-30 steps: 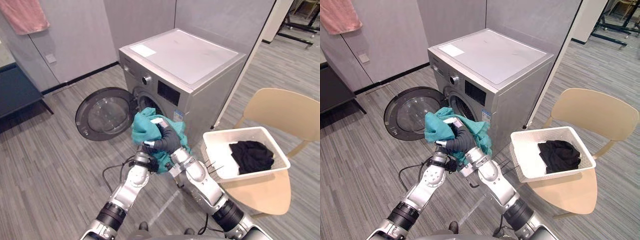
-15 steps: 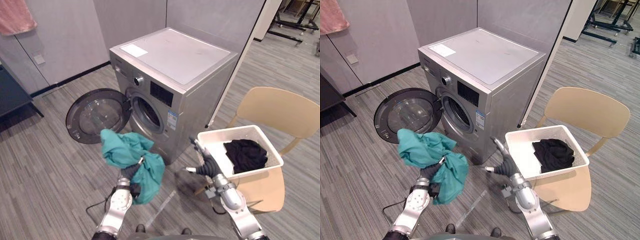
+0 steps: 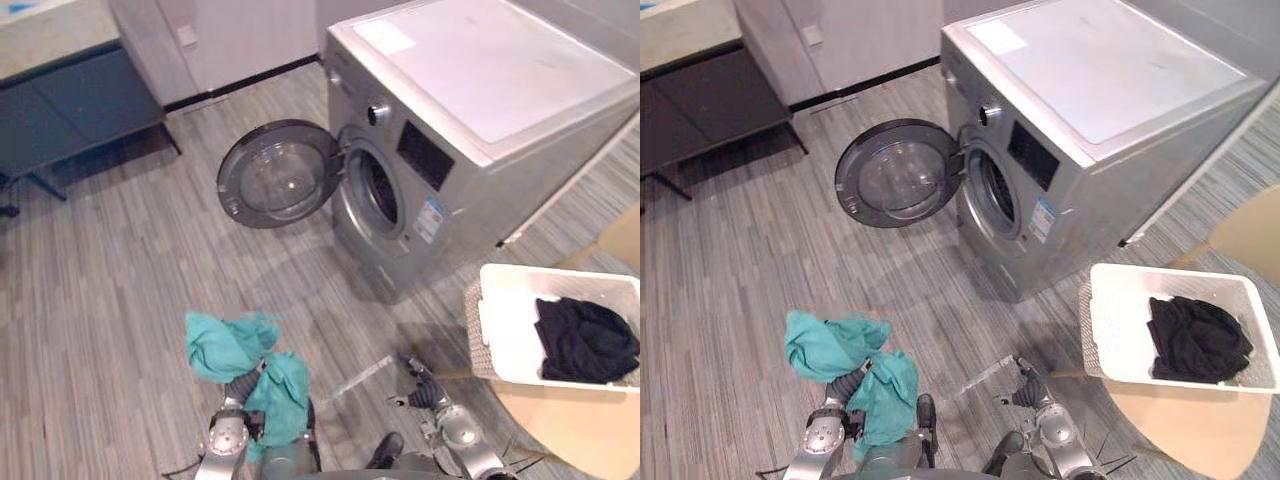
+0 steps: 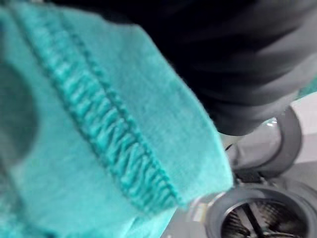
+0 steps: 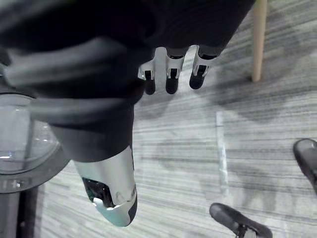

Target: Pick up the laundry basket with both hands and put the clothes into the washing machine.

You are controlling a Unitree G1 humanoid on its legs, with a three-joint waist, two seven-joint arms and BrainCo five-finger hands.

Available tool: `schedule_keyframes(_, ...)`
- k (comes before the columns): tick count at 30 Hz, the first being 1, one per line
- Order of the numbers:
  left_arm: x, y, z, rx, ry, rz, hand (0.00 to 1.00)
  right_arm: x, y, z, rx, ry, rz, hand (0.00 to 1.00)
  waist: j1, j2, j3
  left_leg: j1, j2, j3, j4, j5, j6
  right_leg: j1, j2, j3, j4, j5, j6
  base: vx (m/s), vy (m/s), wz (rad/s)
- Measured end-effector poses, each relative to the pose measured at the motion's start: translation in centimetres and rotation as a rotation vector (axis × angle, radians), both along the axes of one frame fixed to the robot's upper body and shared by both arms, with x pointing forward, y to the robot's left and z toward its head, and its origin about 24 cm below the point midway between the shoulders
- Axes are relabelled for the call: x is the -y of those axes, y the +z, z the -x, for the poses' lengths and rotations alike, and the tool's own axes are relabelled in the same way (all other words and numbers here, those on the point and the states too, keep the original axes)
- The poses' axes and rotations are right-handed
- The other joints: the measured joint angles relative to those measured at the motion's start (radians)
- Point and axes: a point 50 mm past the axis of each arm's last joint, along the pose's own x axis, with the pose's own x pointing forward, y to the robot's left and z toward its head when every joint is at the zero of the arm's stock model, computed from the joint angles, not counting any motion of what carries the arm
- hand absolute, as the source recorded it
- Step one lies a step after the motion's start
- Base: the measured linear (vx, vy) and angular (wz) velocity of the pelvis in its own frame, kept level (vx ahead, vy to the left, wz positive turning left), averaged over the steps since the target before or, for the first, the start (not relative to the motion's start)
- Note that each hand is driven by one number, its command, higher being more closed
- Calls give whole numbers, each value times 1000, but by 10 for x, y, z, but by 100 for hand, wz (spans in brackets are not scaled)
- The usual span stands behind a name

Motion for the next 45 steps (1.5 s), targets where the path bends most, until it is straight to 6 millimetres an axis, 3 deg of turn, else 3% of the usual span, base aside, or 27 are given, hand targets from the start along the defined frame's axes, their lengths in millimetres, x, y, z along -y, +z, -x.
schedule_keyframes(3,2,-9,11,-65,-14,20,100,3,-6,4,-40,-97,-30,0,0,-13,9,4,-52,-35,14,-30,29,23,-55,-41,43,-30,44,162,116,46)
schedule_keyframes(5,1,-12,20,-87,-20,28,100,10,-11,12,-72,-170,-42,0,-9,-43,25,8,-106,-60,104,-135,49,18,-185,-30,262,-119,71,146,114,43)
schedule_keyframes(6,1,-13,24,-101,-21,31,100,12,-11,14,-75,-182,-43,0,-14,-46,28,12,-121,-72,125,-154,55,9,-219,-6,333,-126,55,174,127,60)
schedule_keyframes(7,1,-14,27,-111,-22,30,100,14,-12,17,-80,-208,-46,0,-32,-58,35,27,-142,-95,164,-190,75,-45,-269,111,504,-101,-16,220,135,57)
schedule_keyframes(8,0,-13,26,-105,-23,27,100,15,-12,18,-82,-214,-45,0,-41,-52,35,40,-148,-110,182,-203,86,-88,-271,202,595,-64,-69,345,154,63)
schedule_keyframes(9,-4,-12,25,-104,-32,12,100,13,-14,21,-89,-218,-53,0,-48,-39,43,61,-138,-143,202,-227,94,-167,-229,356,709,-93,-34,364,82,57)
schedule_keyframes(10,-5,-8,19,-82,-48,0,100,8,-13,20,-80,-221,-73,0,-50,-45,43,81,-125,-172,201,-239,97,-223,-147,425,733,-161,-4,350,41,59)
schedule_keyframes(12,-7,-3,8,-54,-68,-14,100,9,-12,20,-71,-230,-81,0,-59,-49,56,121,-124,-207,174,-242,102,-283,-84,427,688,-188,-14,375,-30,66)
schedule_keyframes(14,-3,0,-2,-29,-82,-12,100,12,-9,16,-56,-240,-84,0,-75,-44,71,175,-113,-247,135,-242,91,-328,-26,384,519,-181,-13,394,-56,62)
schedule_keyframes(16,-1,4,-11,-5,-97,-14,100,12,-10,18,-56,-247,-83,0,-92,-53,70,210,-114,-276,104,-260,64,-361,11,345,272,-79,-27,342,-83,61)
schedule_keyframes(17,3,4,-11,-6,-108,-6,100,13,-8,18,-47,-254,-89,0,-103,-55,67,238,-110,-298,105,-291,43,-367,16,356,247,-7,-68,428,-129,65)
schedule_keyframes(18,7,3,-11,-7,-124,-3,100,13,-8,19,-45,-256,-90,0,-109,-59,55,248,-102,-307,110,-307,26,-360,22,352,256,17,-93,519,-164,76)
schedule_keyframes(21,20,5,-17,8,-159,32,100,10,-6,19,-33,-271,-113,0,-104,-28,59,129,-36,-205,460,-333,-35,-286,58,305,244,10,-137,636,-201,35)
schedule_keyframes(22,24,4,-15,6,-145,51,100,9,-4,18,-17,-267,-119,0,-99,-8,66,47,19,-147,718,-277,-89,-221,101,308,215,-6,-154,554,-167,-52)
schedule_keyframes(23,28,6,-11,17,-140,68,100,4,1,15,13,-265,-141,0,-79,-6,68,-40,96,-111,966,-232,-93,-146,150,348,181,-25,-167,554,-167,-71)
schedule_keyframes(25,33,10,-15,43,-155,77,100,1,6,9,49,-278,-155,0,-59,-22,73,-98,143,-74,1078,-248,-67,-78,172,404,149,-29,-172,452,-84,-104)
schedule_keyframes(27,41,16,-22,78,-175,91,100,-1,8,8,64,-290,-159,0,-44,-41,73,-149,153,-60,999,-268,-36,-25,171,469,97,-28,-171,433,-30,-100)
schedule_keyframes(30,46,20,-30,98,-194,100,100,1,4,5,42,-304,-153,0,-45,-44,75,-161,92,-218,606,-289,-53,0,174,589,77,-26,-148,306,145,-118)
schedule_keyframes(32,47,19,-30,92,-193,99,100,2,3,1,37,-306,-146,0,-43,-40,72,-124,51,-388,368,-248,-102,2,177,685,78,-31,-99,314,270,-162)
schedule_keyframes(33,49,16,-27,78,-191,105,100,6,3,2,39,-305,-135,0,-45,-18,68,-104,62,-420,279,-144,-128,14,192,735,79,-54,-58,236,278,-143)
schedule_keyframes(34,53,12,-22,56,-197,112,100,13,2,6,28,-309,-116,0,-48,9,60,-98,83,-411,285,-127,-130,23,207,771,86,-77,-30,257,382,-143)
schedule_keyframes(36,49,10,-27,42,-234,82,100,7,-3,16,-2,-329,-137,0,-59,-51,53,-69,46,-317,310,-152,-98,1,145,832,139,-102,8,198,378,-98)
schedule_keyframes(38,39,10,-26,36,-235,54,100,2,-6,21,-17,-329,-150,0,-55,-67,45,-21,29,-208,310,-188,-59,-27,110,892,187,-106,39,58,279,-119)
schedule_keyframes(40,32,9,-23,28,-226,36,100,-1,-5,18,-15,-303,-149,0,-54,-67,45,14,27,-113,300,-207,-36,-67,78,863,215,-95,61,-26,235,-142)
schedule_keyframes(42,25,8,-19,16,-215,24,100,-4,-5,15,-17,-285,-151,0,-57,-67,44,45,29,-21,273,-213,-26,-96,22,680,211,-79,65,-89,133,-132)
schedule_keyframes(44,21,5,-14,2,-184,26,100,-3,-6,13,-21,-281,-144,0,-72,-53,42,94,51,70,231,-217,-23,-96,-38,427,180,-47,10,-65,37,-119)
schedule_keyframes(45,20,5,-14,3,-180,25,100,-3,-6,13,-24,-281,-142,0,-73,-51,41,107,59,94,219,-217,-25,-88,-54,368,174,-38,-4,-28,2,-116)
